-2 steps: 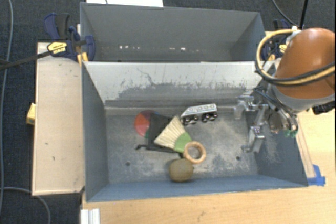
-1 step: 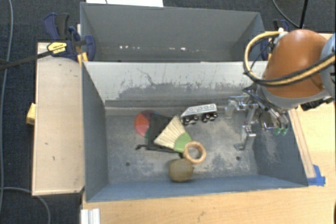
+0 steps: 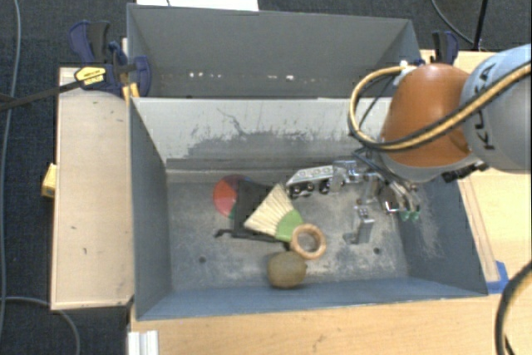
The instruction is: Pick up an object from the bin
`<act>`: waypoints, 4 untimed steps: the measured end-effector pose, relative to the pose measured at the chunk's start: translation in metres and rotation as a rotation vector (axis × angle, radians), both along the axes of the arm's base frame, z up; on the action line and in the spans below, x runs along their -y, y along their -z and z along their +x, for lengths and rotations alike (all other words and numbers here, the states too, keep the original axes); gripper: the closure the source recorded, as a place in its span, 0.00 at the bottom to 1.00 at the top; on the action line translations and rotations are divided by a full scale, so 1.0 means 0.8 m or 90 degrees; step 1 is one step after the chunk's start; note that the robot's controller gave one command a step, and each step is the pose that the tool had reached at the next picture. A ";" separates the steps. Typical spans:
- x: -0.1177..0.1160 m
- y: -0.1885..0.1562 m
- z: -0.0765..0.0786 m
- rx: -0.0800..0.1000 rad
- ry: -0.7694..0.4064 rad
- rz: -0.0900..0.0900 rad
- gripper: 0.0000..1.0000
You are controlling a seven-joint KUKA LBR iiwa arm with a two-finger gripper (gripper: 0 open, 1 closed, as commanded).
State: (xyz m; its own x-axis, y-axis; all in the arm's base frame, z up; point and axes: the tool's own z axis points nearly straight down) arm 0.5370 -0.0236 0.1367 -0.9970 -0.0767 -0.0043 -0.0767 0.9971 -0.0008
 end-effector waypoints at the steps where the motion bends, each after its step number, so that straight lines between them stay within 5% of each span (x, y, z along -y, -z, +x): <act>1: -0.025 0.032 0.012 -0.002 -0.059 0.001 0.00; 2: -0.066 0.066 0.019 0.001 -0.148 -0.001 0.00; 3: -0.105 0.079 0.014 0.000 -0.156 0.001 0.00; 4: -0.143 0.069 0.042 0.002 -0.205 0.000 1.00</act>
Offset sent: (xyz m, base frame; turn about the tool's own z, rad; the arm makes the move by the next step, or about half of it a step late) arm 0.0154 0.0673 -0.0649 -0.2237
